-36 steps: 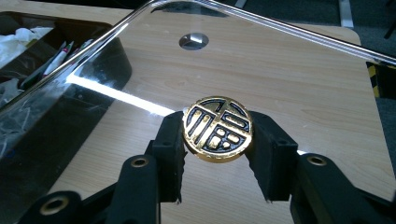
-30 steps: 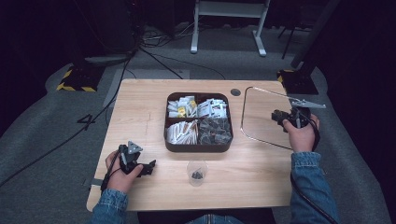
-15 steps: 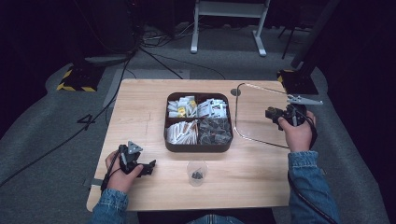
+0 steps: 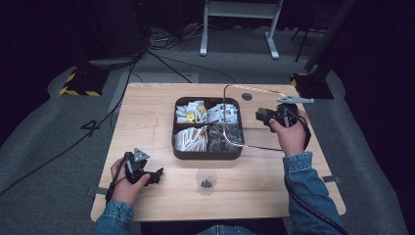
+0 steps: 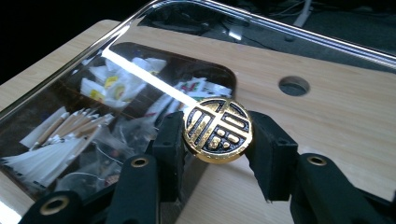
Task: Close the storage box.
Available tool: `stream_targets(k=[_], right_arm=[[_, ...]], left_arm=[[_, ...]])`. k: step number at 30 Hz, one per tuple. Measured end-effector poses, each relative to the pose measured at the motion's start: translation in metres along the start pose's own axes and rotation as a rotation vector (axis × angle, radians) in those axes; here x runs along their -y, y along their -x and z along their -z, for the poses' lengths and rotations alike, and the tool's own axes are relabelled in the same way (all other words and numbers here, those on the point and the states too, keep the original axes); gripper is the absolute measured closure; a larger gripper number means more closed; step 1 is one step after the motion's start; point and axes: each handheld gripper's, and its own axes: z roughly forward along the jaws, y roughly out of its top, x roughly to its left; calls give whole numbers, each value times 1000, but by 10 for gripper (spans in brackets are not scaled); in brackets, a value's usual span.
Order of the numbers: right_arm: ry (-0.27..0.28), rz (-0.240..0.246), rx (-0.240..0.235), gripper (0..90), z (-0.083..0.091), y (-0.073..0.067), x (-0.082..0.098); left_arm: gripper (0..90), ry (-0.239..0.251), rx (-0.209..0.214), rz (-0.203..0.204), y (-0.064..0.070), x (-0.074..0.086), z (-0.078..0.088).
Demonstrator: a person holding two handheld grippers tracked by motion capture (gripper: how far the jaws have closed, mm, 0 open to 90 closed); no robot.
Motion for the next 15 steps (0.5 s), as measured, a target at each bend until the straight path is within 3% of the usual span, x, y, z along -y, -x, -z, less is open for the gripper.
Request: stream_targets(k=[4,15], right_arm=[[1,37,-27,581,-10,-14,-10],[-15,55,-57,581,-32,-46,-26]], left_arm=[[38,0,0,2,0,0,0],[38,-1,0,0,0,0,0]])
